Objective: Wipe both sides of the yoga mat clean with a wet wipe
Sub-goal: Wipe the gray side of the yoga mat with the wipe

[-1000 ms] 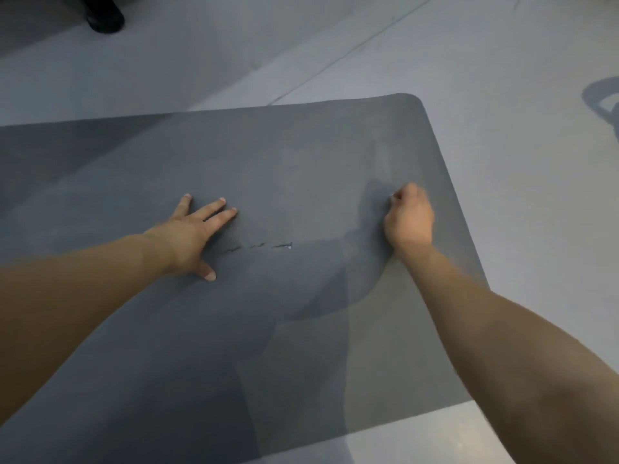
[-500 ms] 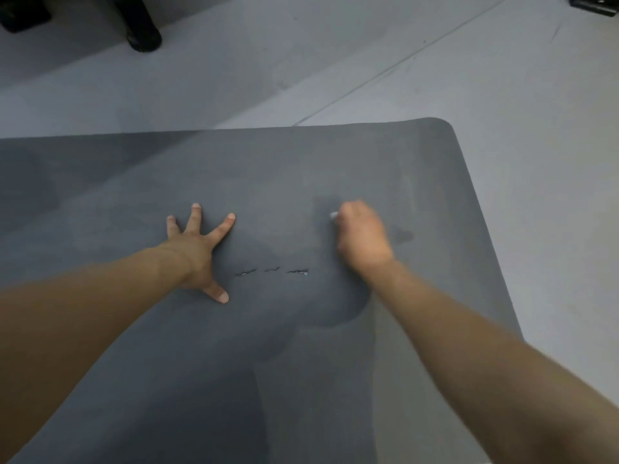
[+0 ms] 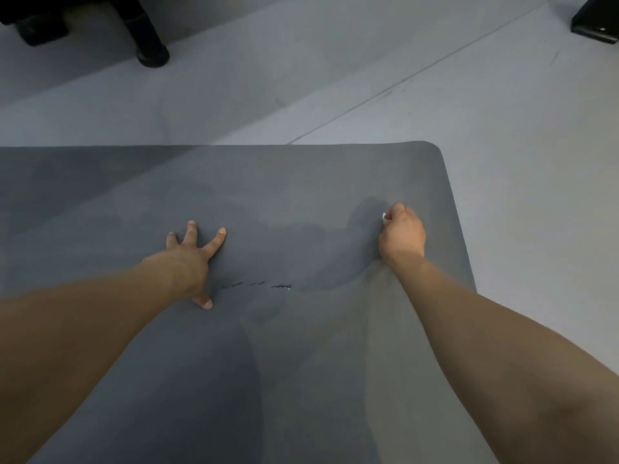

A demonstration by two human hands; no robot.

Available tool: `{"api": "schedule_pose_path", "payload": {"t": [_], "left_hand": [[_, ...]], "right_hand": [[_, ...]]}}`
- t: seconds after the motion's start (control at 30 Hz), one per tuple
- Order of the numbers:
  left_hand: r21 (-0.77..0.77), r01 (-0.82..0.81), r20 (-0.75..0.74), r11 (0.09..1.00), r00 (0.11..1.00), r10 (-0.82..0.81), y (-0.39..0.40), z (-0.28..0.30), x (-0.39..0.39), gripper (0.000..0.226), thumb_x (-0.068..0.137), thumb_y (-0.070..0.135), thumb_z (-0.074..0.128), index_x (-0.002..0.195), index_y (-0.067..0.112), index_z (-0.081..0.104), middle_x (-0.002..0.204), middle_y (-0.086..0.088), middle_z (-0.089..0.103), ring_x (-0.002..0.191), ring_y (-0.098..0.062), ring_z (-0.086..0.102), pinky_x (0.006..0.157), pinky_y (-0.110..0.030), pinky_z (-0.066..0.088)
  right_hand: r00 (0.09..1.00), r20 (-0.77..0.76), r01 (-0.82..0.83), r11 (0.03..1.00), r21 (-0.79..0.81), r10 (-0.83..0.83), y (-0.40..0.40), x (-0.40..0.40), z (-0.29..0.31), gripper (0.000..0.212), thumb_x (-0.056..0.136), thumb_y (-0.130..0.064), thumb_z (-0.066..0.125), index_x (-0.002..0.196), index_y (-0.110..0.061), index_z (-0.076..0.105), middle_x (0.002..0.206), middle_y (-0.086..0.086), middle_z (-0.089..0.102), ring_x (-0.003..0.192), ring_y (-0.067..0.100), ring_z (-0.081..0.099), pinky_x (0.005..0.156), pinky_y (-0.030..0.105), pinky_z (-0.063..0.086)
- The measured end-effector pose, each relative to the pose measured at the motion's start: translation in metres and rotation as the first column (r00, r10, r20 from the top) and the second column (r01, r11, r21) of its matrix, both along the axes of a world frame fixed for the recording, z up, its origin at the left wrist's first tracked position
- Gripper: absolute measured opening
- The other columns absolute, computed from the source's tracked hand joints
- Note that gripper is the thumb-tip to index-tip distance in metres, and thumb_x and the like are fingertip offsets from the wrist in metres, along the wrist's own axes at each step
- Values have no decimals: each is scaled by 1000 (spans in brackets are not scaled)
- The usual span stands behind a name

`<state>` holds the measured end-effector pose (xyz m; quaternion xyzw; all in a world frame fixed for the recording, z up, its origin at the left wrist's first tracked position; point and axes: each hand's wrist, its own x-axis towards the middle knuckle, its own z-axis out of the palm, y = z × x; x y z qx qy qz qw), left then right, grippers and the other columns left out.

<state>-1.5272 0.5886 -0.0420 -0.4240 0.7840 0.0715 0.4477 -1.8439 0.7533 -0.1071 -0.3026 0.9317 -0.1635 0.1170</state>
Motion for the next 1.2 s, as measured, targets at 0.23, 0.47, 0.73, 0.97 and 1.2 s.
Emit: {"api": "schedule_pose_path", "payload": {"t": [0.23, 0.47, 0.73, 0.97, 1.2], "left_hand": [[-8, 114, -51, 993, 992, -114, -12, -7, 14, 147, 54, 76, 82, 147, 50, -30, 162, -8, -16, 148, -41, 16, 108, -53, 44], [-75, 370, -269, 926, 887, -376, -106, 8, 9, 107, 75, 56, 81, 155, 51, 9, 165, -2, -6, 153, -36, 1, 113, -66, 30], [121, 96, -299, 988, 953, -56, -153, -15, 1, 154, 50, 59, 94, 150, 52, -23, 157, -1, -41, 145, -48, -28, 117, -64, 24], [205, 52, -307, 977, 952, 14, -152, -1, 4, 151, 51, 52, 96, 149, 56, -18, 151, 6, -49, 144, -40, -35, 105, -79, 25], [206, 48, -293, 977, 956, 15, -152, -6, 0, 152, 53, 55, 94, 148, 56, -24, 147, 5, -54, 143, -41, -36, 105, -79, 26]], "right_hand": [[997, -3, 75, 995, 69, -75, -10, 7, 4, 14, 90, -4, 49, 102, -3, 57, 110, 22, 59, 104, 39, 55, 83, 38, 42], [982, 80, 167, 984, 64, -172, -25, 22, 15, 4, 86, -4, 56, 87, -8, 59, 103, 24, 63, 100, 38, 58, 78, 35, 45], [982, 150, 127, 988, -90, -113, -74, 111, 6, 5, 86, -2, 56, 84, -5, 60, 91, 16, 63, 89, 31, 57, 71, 30, 37], [892, 367, -276, 961, -24, 265, -117, 233, 20, 10, 82, 3, 53, 85, -4, 59, 95, 20, 61, 90, 35, 57, 74, 34, 38], [895, 208, -429, 891, 150, 395, -117, 257, 18, 20, 83, 4, 50, 101, -5, 51, 106, 20, 50, 92, 39, 51, 79, 45, 40]]}}
